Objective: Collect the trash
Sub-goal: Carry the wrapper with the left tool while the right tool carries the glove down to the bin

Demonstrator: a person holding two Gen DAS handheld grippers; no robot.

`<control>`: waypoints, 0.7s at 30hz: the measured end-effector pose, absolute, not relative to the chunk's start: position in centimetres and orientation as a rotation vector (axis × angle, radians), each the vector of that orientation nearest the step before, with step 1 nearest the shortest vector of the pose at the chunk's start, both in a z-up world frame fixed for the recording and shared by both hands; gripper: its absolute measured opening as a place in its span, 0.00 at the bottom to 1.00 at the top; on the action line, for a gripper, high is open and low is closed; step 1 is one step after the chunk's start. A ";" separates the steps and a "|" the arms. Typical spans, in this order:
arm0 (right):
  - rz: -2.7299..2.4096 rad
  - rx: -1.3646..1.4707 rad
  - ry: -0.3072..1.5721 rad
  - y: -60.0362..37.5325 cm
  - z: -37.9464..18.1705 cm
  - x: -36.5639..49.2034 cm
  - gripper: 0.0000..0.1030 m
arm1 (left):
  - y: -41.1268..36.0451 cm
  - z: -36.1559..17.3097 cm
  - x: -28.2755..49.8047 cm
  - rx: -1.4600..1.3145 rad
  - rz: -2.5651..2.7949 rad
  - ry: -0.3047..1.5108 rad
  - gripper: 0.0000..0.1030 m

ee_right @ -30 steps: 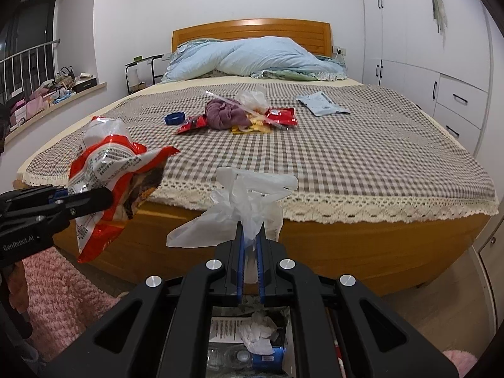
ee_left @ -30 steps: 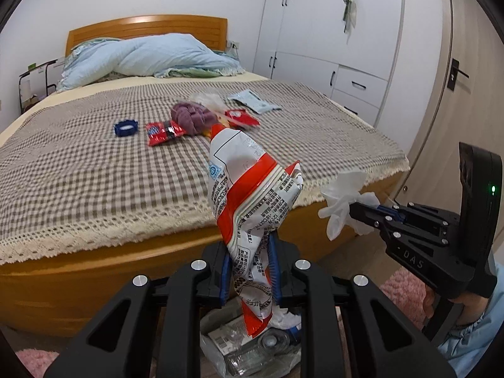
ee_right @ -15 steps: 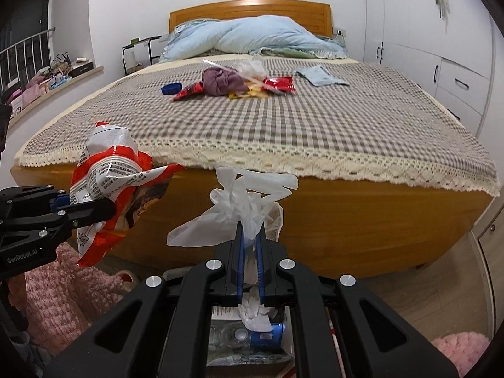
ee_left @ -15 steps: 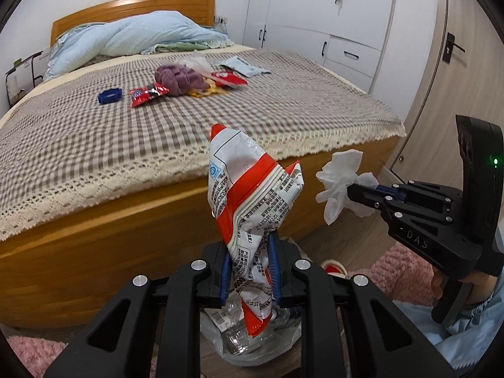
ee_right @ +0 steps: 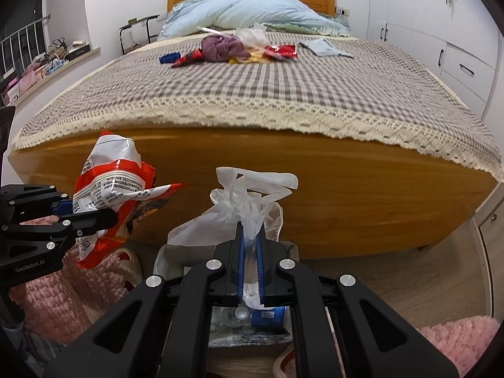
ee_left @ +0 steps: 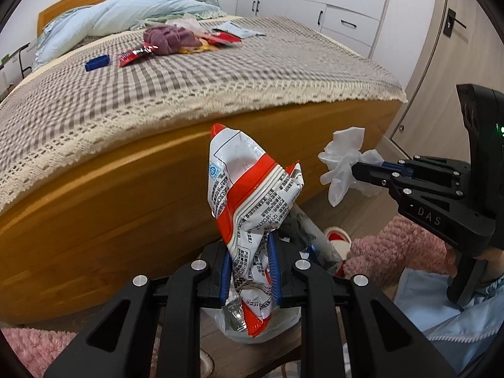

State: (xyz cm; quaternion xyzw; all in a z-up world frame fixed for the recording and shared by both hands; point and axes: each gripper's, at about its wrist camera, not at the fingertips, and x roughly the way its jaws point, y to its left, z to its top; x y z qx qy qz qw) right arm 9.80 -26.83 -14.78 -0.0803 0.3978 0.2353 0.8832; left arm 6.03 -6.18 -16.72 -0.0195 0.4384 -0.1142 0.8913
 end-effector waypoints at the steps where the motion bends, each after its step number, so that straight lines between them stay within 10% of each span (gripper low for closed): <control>1: 0.491 -0.169 0.834 -26.7 -14.9 9.8 0.06 | -6.3 -16.9 6.0 -0.035 -0.242 0.916 0.17; 21: 0.487 -0.217 0.979 -26.5 -18.9 10.6 0.06 | -7.3 -22.2 7.4 0.020 -0.287 1.077 0.17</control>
